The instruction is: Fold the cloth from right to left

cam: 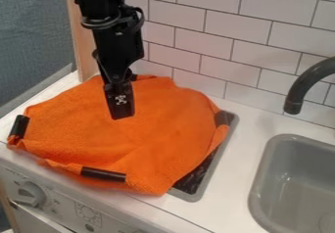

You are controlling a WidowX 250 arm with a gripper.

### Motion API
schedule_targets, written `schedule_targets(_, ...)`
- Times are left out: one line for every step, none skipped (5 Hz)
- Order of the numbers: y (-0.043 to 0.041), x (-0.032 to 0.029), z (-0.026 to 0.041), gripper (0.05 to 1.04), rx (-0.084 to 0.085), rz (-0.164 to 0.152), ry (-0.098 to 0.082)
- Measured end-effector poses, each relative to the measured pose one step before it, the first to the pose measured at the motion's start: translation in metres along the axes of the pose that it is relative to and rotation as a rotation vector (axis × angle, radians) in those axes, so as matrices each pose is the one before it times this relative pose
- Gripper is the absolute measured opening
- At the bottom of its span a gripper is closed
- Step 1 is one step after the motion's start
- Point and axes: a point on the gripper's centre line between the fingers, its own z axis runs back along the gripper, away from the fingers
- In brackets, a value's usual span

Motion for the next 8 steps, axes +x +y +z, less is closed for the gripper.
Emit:
schedule_targets(-0.00343, -0.00203, -0.00439, 0.999, -0.0168, 0.0097, 0.0073)
schedule_targets(0.00228, 0.0017, -0.00197, 0.999, 0.017, 0.026, -0.0139)
schedule_targets(0.00182, 0.00217, -0.00075, 0.999, 0.0211, 0.0735, -0.005)
schedule_targets(-0.00411, 0.0066, 0.00357, 0.999, 0.0384, 0.1158, -0.0493)
schedule_targets(-0.00666, 0.01046, 0.00258, 0.999, 0.0581, 0.1209, -0.0114)
schedule_targets(-0.01489, 0.01164, 0.00171, 0.999, 0.0378, 0.1181, -0.0058)
schedule_targets(-0.01942, 0.01374, -0.00021, 0.999, 0.0028, 0.1362, 0.0102)
schedule_targets(-0.01047, 0.01515, -0.00449, 0.999, 0.0229, 0.1069, 0.03)
